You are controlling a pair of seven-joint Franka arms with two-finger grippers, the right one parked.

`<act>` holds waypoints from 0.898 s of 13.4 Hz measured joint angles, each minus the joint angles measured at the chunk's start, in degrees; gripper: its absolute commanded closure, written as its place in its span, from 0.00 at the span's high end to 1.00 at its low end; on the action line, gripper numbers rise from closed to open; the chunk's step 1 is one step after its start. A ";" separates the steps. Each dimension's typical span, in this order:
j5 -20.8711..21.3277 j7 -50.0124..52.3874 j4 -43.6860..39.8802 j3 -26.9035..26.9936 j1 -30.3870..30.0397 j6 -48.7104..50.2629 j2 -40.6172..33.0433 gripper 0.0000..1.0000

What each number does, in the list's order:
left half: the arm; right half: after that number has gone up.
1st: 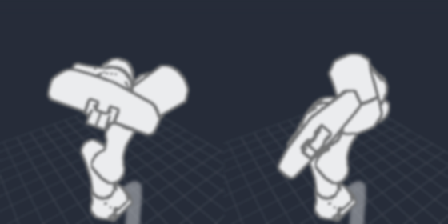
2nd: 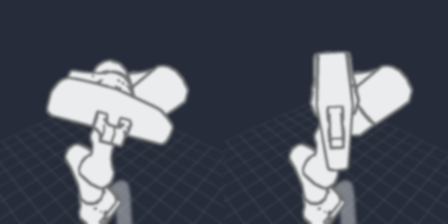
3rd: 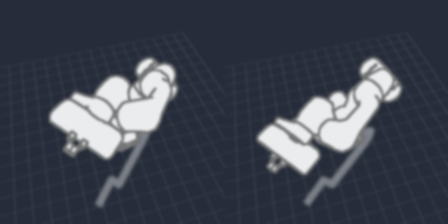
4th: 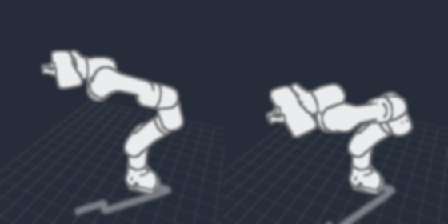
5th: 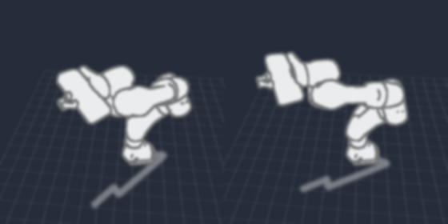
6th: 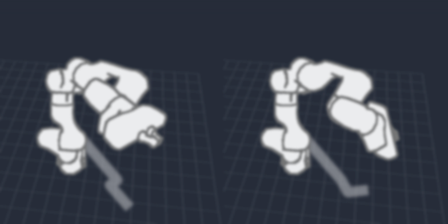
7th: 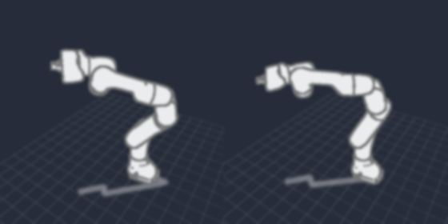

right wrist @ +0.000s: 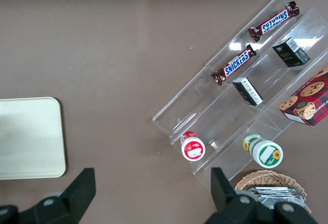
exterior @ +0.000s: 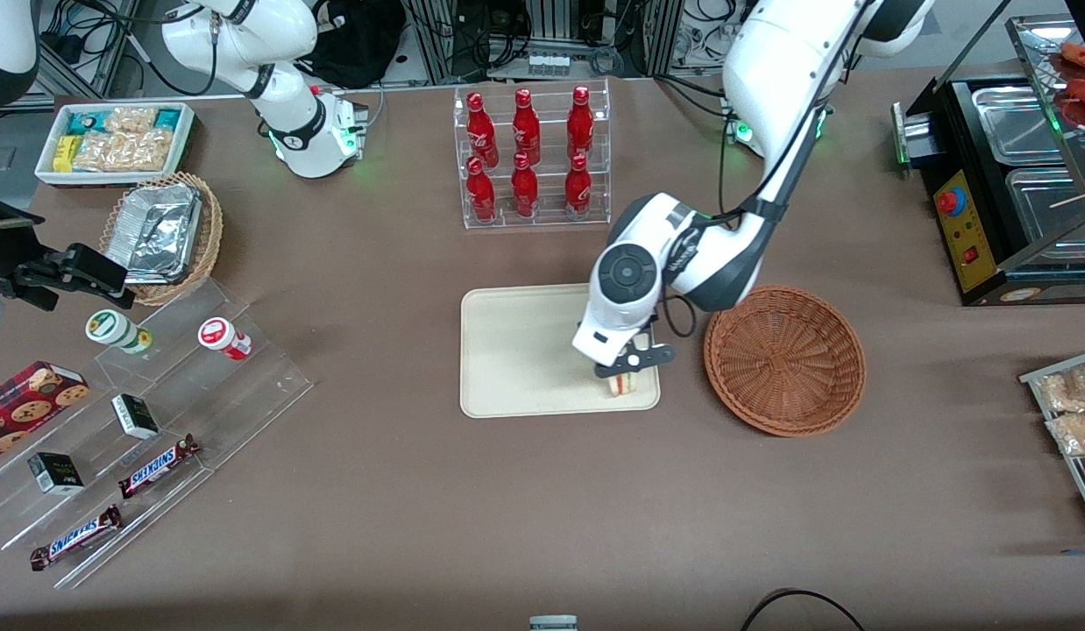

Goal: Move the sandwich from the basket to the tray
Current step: 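Lift the sandwich and carry it over the cream tray, then lower the sandwich onto the tray and open the left gripper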

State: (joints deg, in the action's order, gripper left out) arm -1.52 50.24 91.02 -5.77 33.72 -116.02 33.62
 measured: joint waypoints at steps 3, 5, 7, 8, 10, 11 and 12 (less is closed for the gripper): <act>-2.89 0.06 -1.85 0.00 1.82 -0.11 1.08 0.03; -3.40 0.86 -2.79 -0.04 3.18 -0.90 1.99 0.03; -3.40 2.67 -3.03 -0.06 5.26 -3.46 3.24 0.03; -3.40 3.36 -3.07 -0.05 6.18 -4.14 3.83 0.03; -3.40 4.23 -3.19 -0.01 6.98 -4.71 4.69 0.04; -3.38 4.27 -3.36 0.05 6.99 -4.73 4.95 0.04; -3.17 4.27 -3.59 0.18 6.99 -4.74 5.09 0.04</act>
State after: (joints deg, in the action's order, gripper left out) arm -4.70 54.51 87.43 -5.58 40.71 -120.76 38.71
